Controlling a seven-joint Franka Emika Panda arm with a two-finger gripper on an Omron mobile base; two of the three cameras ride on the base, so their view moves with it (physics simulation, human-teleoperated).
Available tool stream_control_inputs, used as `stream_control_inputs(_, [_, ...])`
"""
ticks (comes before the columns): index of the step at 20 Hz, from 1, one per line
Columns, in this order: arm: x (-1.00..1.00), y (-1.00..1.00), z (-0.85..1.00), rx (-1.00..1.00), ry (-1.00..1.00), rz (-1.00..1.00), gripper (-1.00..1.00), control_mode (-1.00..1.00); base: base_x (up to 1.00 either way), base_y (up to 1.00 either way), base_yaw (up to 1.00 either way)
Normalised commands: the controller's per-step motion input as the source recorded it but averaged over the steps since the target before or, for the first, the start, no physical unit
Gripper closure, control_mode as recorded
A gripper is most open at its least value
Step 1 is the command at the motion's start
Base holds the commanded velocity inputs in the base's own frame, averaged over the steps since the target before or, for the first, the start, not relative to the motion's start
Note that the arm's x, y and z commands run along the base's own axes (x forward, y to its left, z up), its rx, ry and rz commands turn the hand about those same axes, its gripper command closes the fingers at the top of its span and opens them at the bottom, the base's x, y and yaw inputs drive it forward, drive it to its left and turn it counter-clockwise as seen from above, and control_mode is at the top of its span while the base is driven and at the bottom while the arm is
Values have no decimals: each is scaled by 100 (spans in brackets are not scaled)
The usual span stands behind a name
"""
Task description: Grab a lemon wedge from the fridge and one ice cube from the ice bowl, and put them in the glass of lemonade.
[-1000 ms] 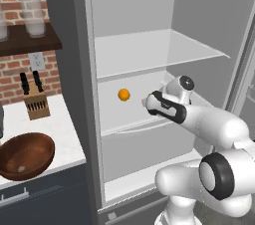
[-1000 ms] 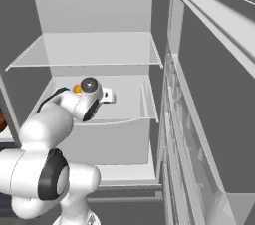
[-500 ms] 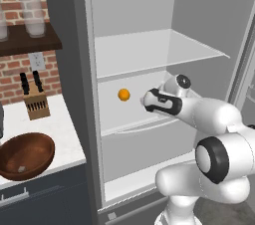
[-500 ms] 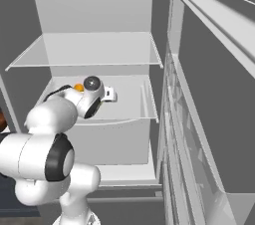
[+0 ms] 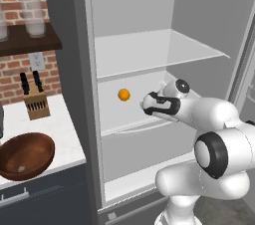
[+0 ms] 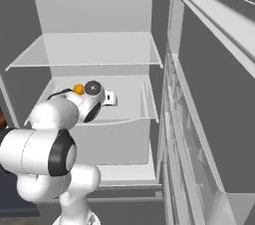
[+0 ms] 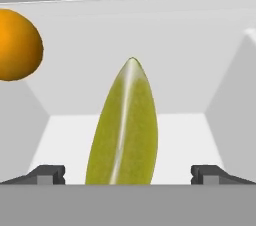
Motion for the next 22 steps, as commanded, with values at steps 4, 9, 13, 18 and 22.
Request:
stream_control_inputs(4, [0,0,-6,0,0,0,-100,-100,0,0,0])
stream_control_inputs(9, [0,0,1,0,0,0,-100,-100,0,0,0])
stream_control_inputs(13, [0,0,16,0,0,-1,-100,-100,0,0,0])
stream_control_inputs(18, [1,0,25,0,-2,-4,-100,-100,0,0,0])
stream_control_inputs(22, [9,0,14,0,-1,-5,-100,-100,0,0,0])
